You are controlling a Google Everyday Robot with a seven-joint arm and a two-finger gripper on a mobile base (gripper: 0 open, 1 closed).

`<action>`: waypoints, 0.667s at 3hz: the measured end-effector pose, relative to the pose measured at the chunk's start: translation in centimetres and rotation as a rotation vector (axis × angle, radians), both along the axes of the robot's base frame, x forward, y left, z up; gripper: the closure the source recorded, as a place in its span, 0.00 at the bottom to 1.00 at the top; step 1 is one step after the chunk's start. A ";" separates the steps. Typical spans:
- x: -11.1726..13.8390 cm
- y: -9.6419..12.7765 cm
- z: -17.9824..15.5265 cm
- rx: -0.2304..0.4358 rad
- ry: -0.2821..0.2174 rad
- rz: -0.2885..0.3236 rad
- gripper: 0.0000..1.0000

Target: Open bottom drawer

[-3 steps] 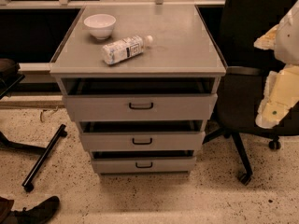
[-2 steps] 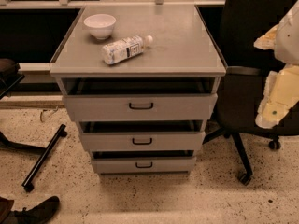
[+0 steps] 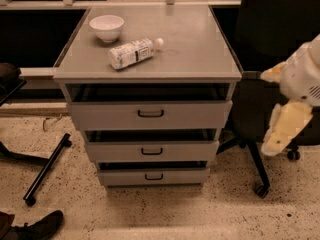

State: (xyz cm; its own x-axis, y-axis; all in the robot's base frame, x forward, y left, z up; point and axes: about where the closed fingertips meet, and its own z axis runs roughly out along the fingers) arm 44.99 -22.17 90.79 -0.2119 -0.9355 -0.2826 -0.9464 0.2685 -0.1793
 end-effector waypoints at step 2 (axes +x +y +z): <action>-0.1 2.1 -15.1 0.139 0.143 0.038 0.00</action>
Offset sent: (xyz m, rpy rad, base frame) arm -0.0089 0.0407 -0.2195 0.2150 0.2384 0.0740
